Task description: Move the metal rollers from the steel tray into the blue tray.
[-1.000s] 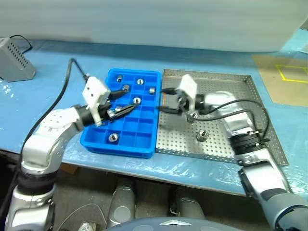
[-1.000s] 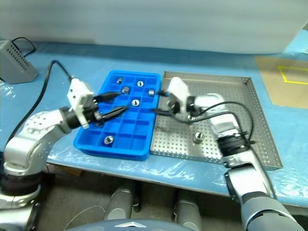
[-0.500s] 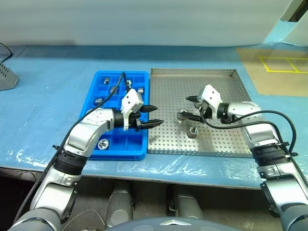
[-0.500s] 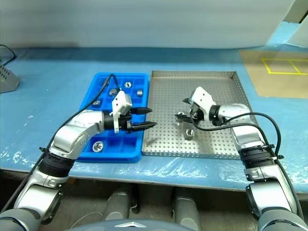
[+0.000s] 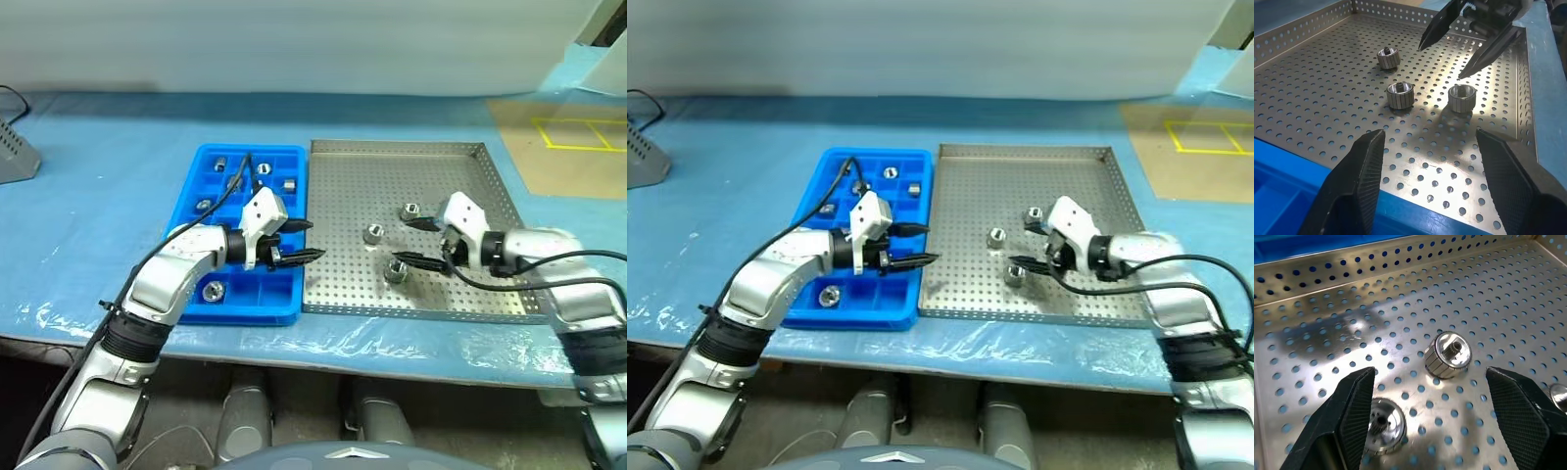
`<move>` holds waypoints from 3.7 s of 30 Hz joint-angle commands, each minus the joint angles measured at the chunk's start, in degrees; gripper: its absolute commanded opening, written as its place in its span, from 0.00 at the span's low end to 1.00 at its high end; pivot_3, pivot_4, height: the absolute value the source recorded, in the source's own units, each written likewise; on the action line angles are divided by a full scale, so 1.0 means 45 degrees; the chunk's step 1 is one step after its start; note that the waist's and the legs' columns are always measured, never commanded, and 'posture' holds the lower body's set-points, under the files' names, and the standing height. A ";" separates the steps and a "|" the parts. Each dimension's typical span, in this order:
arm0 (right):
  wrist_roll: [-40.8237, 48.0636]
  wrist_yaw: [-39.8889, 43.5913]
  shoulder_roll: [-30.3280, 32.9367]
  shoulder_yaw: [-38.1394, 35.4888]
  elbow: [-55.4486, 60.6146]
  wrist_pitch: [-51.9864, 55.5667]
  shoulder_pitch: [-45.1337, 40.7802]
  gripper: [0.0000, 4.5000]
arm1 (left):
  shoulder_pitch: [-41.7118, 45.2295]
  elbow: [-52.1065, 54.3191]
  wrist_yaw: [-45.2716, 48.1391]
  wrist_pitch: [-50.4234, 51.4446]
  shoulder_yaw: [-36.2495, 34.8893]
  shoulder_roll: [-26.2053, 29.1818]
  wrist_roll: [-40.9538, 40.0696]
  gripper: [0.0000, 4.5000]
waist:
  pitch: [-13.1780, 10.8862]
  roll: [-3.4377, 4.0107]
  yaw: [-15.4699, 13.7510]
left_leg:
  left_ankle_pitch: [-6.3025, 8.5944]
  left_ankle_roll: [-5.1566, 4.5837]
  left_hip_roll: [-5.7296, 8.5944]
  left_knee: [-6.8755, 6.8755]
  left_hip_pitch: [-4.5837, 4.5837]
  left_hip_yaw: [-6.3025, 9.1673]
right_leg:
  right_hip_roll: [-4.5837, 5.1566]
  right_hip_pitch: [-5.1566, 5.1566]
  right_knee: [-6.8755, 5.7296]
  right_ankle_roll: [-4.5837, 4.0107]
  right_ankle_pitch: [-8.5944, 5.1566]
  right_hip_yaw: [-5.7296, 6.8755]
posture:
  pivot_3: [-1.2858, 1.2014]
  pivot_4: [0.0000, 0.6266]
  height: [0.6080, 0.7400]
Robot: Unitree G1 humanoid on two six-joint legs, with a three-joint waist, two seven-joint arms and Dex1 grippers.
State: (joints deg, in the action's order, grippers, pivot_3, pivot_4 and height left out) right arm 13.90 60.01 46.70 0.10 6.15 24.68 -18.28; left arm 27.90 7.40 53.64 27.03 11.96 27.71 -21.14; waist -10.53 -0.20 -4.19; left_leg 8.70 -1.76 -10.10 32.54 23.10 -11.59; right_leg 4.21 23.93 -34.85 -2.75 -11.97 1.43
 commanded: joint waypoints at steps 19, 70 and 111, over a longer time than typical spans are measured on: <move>-0.0698 -0.0197 -0.0887 0.1393 -0.1193 -0.0668 0.0778 0.82 | 0.0420 0.0635 0.0774 0.0794 -0.0548 0.0299 -0.0864 0.69 | 0.0001 0.0004 0.0077 | -0.0003 0.0011 0.0020 -0.0060 -0.0156 -0.0002 | 0.0007 -0.0138 0.0037 0.0017 -0.0016 0.0000 | 0.49 0.24 1.00; -0.1721 0.1211 -0.7787 0.4832 -0.6415 -0.4390 -0.6386 0.36 | -0.5002 0.6016 -0.3502 0.3945 -0.7587 0.2981 -0.3274 0.70 | -0.0009 -0.0015 -0.0868 | -0.0021 0.0045 0.0003 -0.0077 0.0026 0.0024 | 0.0015 0.0047 -0.0002 -0.0010 -0.0027 0.0035 | 0.66 0.24 1.00; -0.1191 -0.1226 -0.3172 0.0798 -0.4212 -0.1273 -0.3004 0.80 | -0.0497 0.0825 -0.1165 0.0780 -0.1658 0.0456 -0.1668 0.70 | 0.0004 -0.0032 0.0353 | -0.0036 0.0061 0.0005 -0.0054 -0.0001 0.0006 | -0.0007 0.0052 -0.0038 -0.0010 -0.0018 0.0002 | 0.49 0.24 1.00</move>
State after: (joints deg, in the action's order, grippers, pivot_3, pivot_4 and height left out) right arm 7.90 55.85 32.90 5.62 -12.96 19.26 -31.60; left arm 24.81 10.35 47.84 31.69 4.84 29.67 -28.90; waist -10.51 -0.34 -2.60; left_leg 8.54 -1.49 -10.08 32.33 23.11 -11.57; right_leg 4.18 24.15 -35.03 -2.80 -12.05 1.44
